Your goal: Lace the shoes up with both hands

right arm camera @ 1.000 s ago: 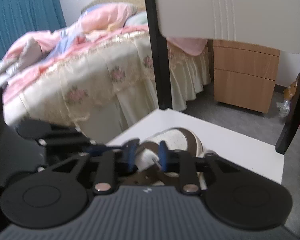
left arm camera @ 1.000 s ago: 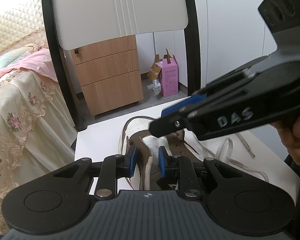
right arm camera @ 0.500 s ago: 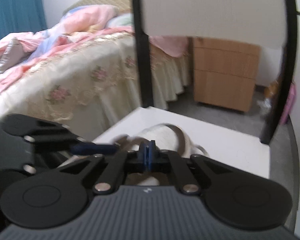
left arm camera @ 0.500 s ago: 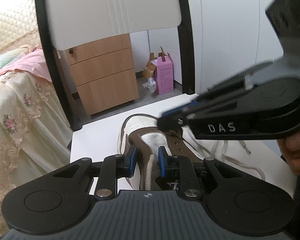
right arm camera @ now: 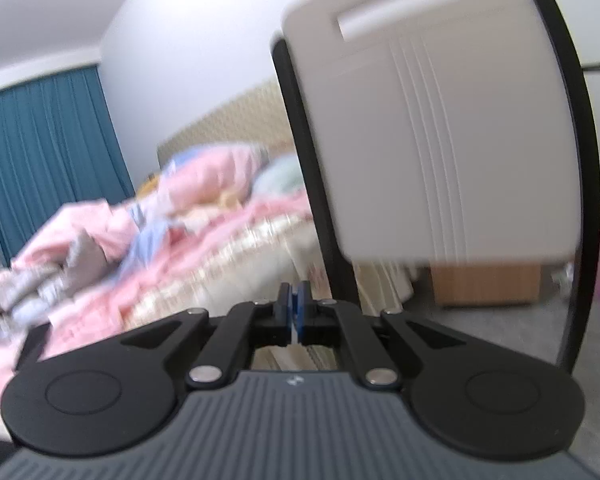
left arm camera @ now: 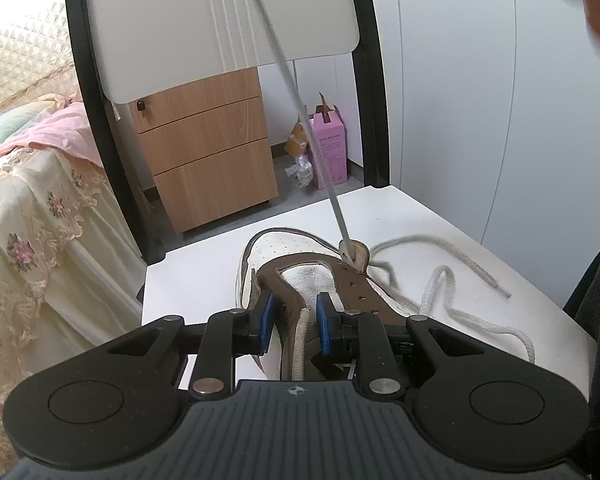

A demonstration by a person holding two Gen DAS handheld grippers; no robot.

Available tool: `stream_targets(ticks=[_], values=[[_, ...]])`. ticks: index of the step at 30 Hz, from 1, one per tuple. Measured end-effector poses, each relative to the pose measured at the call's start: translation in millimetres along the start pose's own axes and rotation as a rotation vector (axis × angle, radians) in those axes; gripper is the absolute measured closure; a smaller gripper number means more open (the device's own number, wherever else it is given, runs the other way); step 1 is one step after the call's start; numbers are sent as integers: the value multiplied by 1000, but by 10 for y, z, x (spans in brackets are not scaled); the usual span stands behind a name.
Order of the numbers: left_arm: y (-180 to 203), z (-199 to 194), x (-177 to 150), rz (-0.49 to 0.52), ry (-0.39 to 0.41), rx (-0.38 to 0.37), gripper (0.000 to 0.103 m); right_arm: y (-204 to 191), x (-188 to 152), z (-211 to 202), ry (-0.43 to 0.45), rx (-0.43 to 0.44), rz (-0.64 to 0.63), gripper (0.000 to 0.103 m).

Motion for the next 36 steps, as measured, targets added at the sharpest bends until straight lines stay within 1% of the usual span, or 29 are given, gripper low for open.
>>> stream_targets(ticks=[7,9,12,18,21,22,25,26,27,29,31,33,36], values=[[-6,2,-7,9,3,8,79,-370,939,-343,179,51,16,100],[-6,5,-7,17,1,10,79,-487,1194,-425,223,55,3,100],[-15,16,-8,20,-1,10,79,-646,1555,-565,302,39,-33,100],[-24,26,-14,34,-5,13,79,-906,2176,-829,419,45,-30,100],[-23,24,-9,40,-8,12,79,-1012,2478,-991,463,65,-29,100],[-19,25,-11,42,-12,10,79,-1036,2574,-1044,472,69,-31,102],[26,33,-27,76,-21,20,79,-1151,2905,-1292,544,118,-32,102],[34,33,-27,86,-21,24,79,-1199,3015,-1371,562,127,-42,102],[29,33,-25,81,-21,22,79,-1245,3107,-1438,585,117,-61,102],[12,33,-20,64,-18,16,79,-1267,3194,-1490,587,114,-60,102],[1,26,-15,49,-16,16,79,-1227,3123,-1457,555,105,-55,102],[-12,12,-4,29,-13,20,76,-1125,2900,-1339,501,54,-74,102],[-27,-20,-1,-9,-17,15,75,-808,2339,-1045,351,-44,-60,102]])
Point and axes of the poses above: each gripper's, at about its wrist camera, not at the fingertips, and z roughly the way its jaws point, y to its right, x to its top, the point moved 10 cm from there along z, roughly the way its jaws point, and after that the axes turned 14 degrees about -x, right-handed, at the moved point
